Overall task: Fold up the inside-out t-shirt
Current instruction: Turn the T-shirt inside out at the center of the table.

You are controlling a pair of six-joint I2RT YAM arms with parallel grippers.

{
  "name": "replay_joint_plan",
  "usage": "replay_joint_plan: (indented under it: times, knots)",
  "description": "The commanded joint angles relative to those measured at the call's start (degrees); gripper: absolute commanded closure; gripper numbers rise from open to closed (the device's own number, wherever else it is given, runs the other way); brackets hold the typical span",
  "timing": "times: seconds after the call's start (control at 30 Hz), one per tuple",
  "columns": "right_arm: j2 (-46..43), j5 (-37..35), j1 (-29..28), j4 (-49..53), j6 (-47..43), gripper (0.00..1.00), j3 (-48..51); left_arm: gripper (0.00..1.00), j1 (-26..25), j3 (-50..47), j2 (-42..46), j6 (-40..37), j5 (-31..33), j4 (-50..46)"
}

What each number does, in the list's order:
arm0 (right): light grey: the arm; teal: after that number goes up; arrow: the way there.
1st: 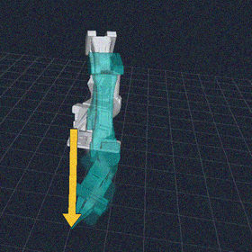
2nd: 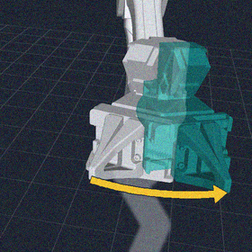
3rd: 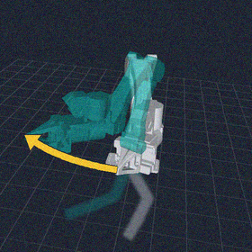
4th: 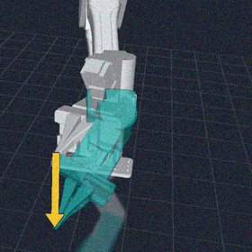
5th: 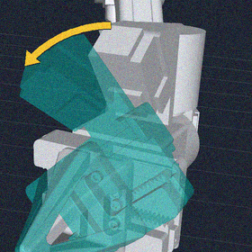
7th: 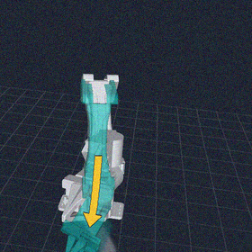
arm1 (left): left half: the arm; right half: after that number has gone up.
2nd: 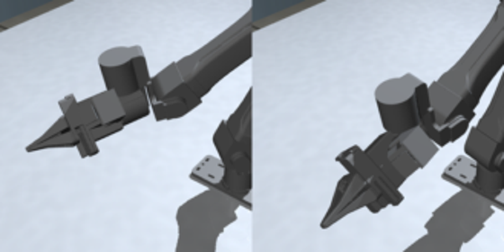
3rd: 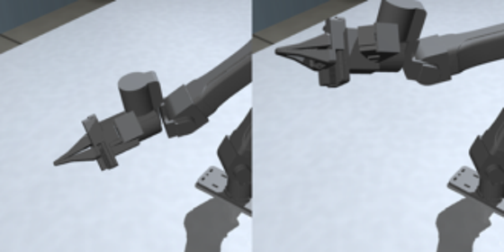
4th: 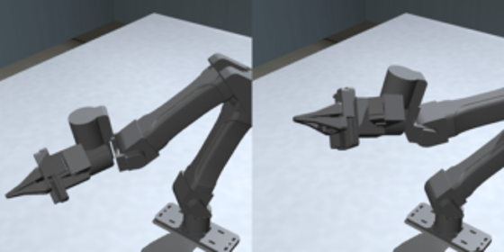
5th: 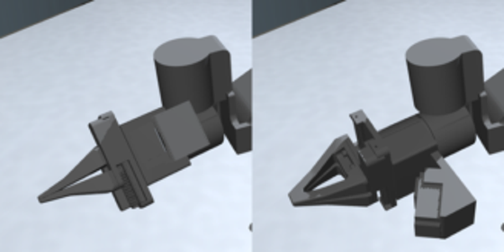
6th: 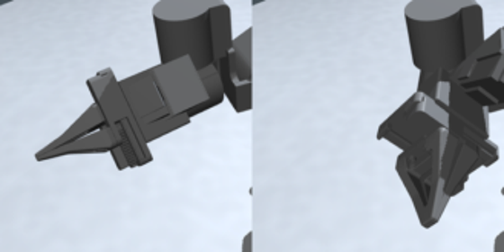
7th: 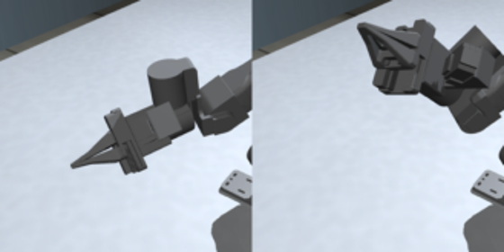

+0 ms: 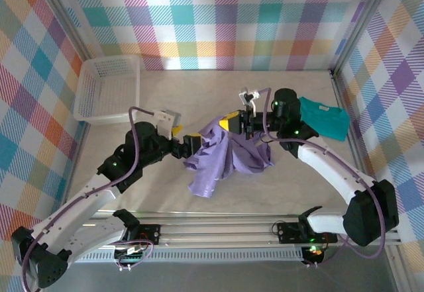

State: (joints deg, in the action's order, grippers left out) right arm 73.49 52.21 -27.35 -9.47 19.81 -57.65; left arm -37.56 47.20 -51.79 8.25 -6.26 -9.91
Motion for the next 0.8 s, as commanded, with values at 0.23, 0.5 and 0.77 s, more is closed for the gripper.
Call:
replay_joint_plan:
  times: [0.23, 0.5, 0.77]
  knots:
    - [2.3, 3.4, -0.2, 20.0, -10.1, 1.00, -9.4, 0.12, -8.2, 9.0, -9.3, -10.6, 1.4, -5.5]
    - [1.5, -6.1, -0.2, 34.1, -20.7, 1.00, -13.1, 0.95, -7.2, 10.7, -12.6, -4.9, -9.1, 0.3]
    - [-6.4, -44.2, -4.0, 37.7, -13.6, 0.59, -10.2, 1.00, -0.4, 1.3, -5.2, 18.9, -21.2, 17.6]
